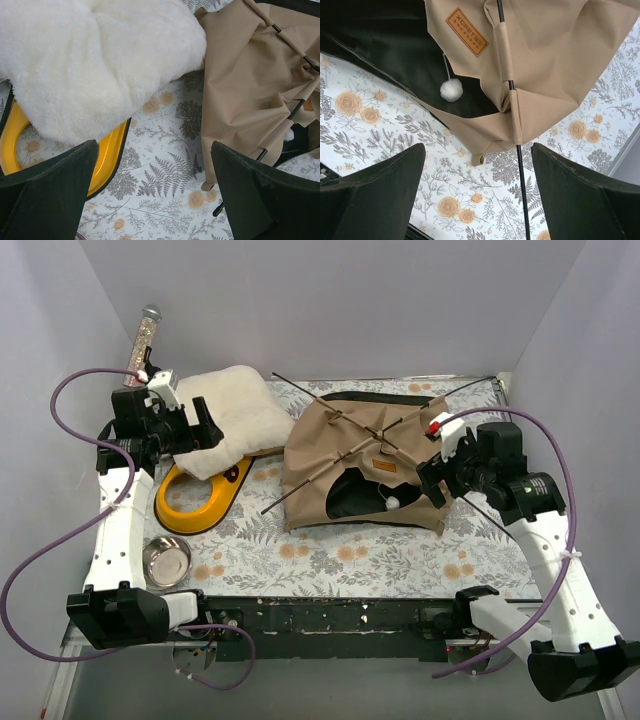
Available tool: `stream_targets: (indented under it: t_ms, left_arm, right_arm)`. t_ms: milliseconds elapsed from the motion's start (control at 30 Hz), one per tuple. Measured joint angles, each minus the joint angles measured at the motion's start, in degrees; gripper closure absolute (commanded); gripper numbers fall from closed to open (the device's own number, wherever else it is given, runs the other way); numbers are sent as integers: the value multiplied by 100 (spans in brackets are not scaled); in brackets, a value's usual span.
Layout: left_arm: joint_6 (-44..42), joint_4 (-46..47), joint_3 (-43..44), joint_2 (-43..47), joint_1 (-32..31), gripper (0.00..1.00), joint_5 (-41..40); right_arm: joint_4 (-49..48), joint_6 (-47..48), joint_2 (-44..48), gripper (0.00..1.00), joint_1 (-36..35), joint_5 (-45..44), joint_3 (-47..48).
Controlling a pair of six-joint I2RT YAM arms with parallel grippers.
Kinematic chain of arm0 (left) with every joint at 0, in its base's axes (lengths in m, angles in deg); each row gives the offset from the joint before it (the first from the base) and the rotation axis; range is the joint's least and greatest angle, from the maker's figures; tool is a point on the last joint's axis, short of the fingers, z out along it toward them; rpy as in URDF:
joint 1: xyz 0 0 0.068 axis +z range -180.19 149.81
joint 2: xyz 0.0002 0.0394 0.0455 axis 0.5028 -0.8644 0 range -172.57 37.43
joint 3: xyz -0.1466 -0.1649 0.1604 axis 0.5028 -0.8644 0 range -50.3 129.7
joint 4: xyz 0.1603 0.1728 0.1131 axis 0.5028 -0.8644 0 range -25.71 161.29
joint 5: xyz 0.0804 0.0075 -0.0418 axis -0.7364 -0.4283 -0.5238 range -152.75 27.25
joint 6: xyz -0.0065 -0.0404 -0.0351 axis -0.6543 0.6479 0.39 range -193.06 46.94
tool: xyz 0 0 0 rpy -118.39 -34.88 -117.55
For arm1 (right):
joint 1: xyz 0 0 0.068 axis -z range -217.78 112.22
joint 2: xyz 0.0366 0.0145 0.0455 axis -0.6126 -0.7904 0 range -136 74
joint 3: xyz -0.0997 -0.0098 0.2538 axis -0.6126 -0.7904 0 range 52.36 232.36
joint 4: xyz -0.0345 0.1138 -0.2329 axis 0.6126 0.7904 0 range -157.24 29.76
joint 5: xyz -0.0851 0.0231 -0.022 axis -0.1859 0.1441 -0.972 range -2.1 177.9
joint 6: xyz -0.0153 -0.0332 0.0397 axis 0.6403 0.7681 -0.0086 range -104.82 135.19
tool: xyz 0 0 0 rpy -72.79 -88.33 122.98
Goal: Set up the pet tent
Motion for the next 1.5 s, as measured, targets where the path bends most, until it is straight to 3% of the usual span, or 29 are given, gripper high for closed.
stream_targets:
  t_ms: [133, 333, 533, 700, 767, 867, 1000, 1133, 1300, 1500]
  left_arm:
    - [-450, -96, -4, 0, 4, 2, 411]
    - [-1432, -717, -232, 13, -20, 2, 1731]
    - [-1825, -1346, -634, 94, -57, 3, 3187]
    - [-942, -887, -1808, 756, -61, 4, 3838]
    - [-553, -531, -2249, 1207, -61, 11, 3941]
    - [-579, -422, -2236, 1134, -140, 25, 4105]
    - [-774, -227, -2221, 354, -396, 30, 4179]
    - [-758, 11, -2463, 131, -636, 37, 3978]
    - [-656, 319, -2468, 39, -1318, 51, 3753]
    - [-595, 459, -2470, -151, -1670, 72, 3648]
  right_arm:
    - [111, 155, -225, 8, 0, 28, 11]
    - [345, 365, -1025, 9, -258, 509, 387]
    - [-74, 647, -1690, 11, -1714, 1075, 859]
    - [-929, 385, -2391, 14, -2691, 1652, 1405]
    - [-1401, -256, -2758, 14, -2828, 1856, 1585]
    - [-2162, -1447, -2907, 12, -2815, 1998, 1198]
    - [-2570, -3145, -2695, 12, -2736, 1851, 243]
    - [-2647, -4439, -2603, 13, -2710, 1344, -55]
    - [-3016, -5160, -2321, 13, -2708, 1187, -382]
    - [-3493, -5077, -2133, 16, -2706, 1390, -673]
